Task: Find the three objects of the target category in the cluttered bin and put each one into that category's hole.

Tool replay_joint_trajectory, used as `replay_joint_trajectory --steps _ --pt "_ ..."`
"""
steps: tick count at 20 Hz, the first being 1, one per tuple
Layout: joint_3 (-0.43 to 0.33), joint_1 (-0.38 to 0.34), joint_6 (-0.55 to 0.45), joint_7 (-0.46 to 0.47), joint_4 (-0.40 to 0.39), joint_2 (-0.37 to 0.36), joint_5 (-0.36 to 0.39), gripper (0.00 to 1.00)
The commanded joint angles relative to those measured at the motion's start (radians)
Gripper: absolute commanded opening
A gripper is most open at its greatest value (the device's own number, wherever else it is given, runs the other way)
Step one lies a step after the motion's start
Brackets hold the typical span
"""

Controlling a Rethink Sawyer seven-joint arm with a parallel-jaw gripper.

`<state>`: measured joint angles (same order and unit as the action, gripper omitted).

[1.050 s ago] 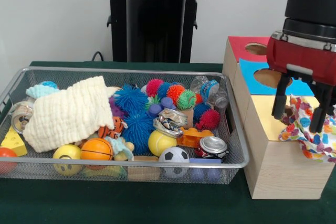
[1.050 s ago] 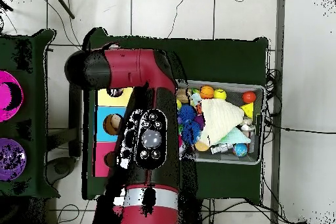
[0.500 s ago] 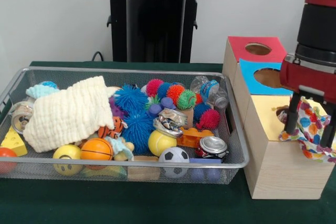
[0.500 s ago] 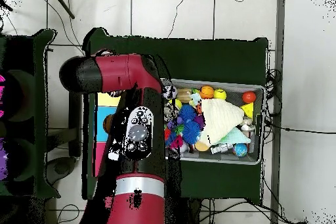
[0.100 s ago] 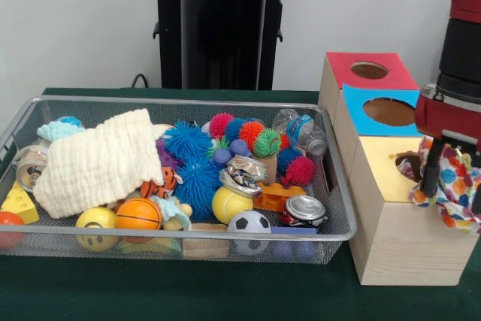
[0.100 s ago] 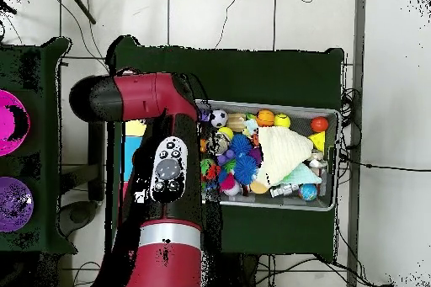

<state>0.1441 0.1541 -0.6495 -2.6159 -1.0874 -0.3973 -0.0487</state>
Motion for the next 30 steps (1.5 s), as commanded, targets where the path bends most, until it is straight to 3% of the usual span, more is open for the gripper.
replay_joint_trajectory --steps 1,9,19,20,30 --pt "-0.024 -0.001 -0.008 -0.155 -0.058 0.015 -0.04 1.0" --pt "-0.011 0.012 -0.026 -0.153 -0.076 0.001 -0.05 1.0" --pt "0.018 0.017 -0.051 -0.152 -0.029 0.031 -0.041 1.0" --pt "0.035 0.027 -0.045 -0.176 -0.02 0.037 -0.042 0.0" --pt "0.102 0.056 -0.168 -0.169 0.094 0.066 -0.034 0.0"
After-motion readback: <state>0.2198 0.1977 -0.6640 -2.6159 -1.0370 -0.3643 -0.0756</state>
